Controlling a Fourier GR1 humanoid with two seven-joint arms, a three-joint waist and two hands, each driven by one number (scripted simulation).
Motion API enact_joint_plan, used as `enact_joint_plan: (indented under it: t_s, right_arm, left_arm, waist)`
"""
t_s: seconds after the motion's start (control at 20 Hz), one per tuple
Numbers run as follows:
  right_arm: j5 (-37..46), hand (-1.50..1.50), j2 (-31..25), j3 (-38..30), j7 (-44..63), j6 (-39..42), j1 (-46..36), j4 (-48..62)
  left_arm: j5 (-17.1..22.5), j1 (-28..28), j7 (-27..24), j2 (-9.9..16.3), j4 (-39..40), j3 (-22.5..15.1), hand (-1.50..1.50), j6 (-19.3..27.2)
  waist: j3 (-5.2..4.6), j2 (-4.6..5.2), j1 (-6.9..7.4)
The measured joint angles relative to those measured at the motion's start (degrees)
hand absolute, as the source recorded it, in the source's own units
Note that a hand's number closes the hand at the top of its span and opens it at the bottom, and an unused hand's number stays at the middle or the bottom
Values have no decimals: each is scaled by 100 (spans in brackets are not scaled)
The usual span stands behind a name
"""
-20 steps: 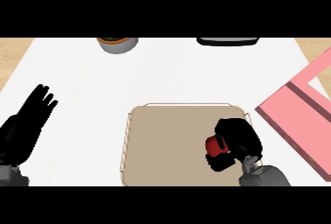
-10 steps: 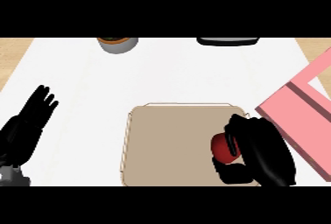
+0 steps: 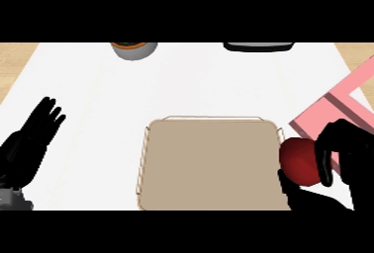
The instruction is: Pick the tomato from the tray and place it in the cardboard box
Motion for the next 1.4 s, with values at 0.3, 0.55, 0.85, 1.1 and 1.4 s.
enact_joint_plan:
  t_s: [0.3, 0.55, 0.85, 1.1, 1.4]
  right_arm:
    - [-183, 150, -231, -1135, 14, 116, -723, 222]
    - [-641, 150, -783, -2024, -382, 213, -885, 552]
    - [-1100, 150, -1358, -2842, -1251, -324, -759, 1381]
    - [-1197, 150, -1587, -3101, -2087, -1154, -425, 2215]
    - [-1255, 150, -1630, -3187, -2664, -1870, -363, 3424]
  left_arm:
    - [-45, -175, -17, -43, 184, -2, 0, 32]
    - [-67, -35, -47, -94, 53, -26, 0, -14]
    - [-143, -37, -95, -161, 60, -46, 0, 13]
    - [-149, -215, -45, -116, 197, 7, 0, 13]
    - [-168, -85, -8, -173, 19, -26, 0, 5]
  waist:
    - [3, 16, 24]
    - [5, 17, 33]
    - [7, 22, 40]
    - [8, 27, 37]
    - [8, 27, 61]
